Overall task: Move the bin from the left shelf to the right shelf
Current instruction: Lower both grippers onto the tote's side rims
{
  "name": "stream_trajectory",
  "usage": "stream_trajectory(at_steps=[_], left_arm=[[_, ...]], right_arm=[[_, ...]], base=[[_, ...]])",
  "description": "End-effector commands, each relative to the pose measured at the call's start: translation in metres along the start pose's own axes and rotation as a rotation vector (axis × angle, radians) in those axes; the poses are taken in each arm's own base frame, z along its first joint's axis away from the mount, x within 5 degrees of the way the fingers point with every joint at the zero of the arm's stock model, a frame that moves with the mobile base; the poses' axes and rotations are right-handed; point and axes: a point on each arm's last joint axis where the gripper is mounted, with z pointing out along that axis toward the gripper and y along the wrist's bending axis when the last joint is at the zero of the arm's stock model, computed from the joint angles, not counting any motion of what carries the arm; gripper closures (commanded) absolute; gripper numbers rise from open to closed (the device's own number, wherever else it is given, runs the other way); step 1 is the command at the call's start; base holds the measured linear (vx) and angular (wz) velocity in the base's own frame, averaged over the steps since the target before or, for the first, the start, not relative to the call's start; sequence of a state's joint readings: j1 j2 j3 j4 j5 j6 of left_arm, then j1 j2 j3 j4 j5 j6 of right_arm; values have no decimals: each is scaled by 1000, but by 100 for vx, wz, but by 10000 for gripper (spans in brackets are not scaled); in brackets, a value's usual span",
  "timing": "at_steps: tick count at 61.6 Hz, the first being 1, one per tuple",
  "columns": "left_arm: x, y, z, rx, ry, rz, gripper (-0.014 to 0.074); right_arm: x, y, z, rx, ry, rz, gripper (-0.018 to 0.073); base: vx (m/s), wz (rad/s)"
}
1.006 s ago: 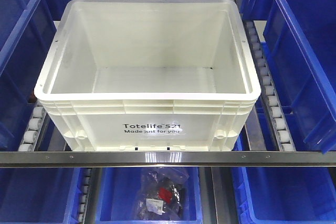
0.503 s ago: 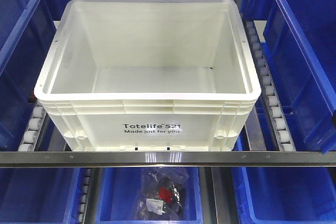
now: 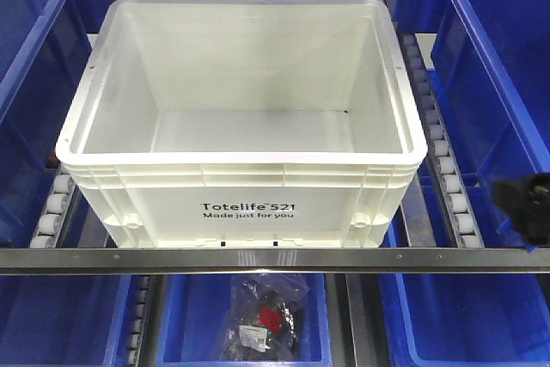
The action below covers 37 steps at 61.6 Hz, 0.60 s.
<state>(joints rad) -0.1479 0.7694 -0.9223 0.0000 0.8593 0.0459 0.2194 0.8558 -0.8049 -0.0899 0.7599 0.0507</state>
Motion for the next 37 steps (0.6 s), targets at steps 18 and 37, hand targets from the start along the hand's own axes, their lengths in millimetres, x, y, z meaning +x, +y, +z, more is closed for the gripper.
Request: stream_trajectory(at_steps=[18,37], left_arm=[[-60,-2,57,39,40,-31,38],[-86,-4,116,46,106,-37,38]], right_arm=[[-92,17,35,-58,64,-8,-42],[-132,25,87,-68,129,40,-32]], base=[[0,0],[0,0]])
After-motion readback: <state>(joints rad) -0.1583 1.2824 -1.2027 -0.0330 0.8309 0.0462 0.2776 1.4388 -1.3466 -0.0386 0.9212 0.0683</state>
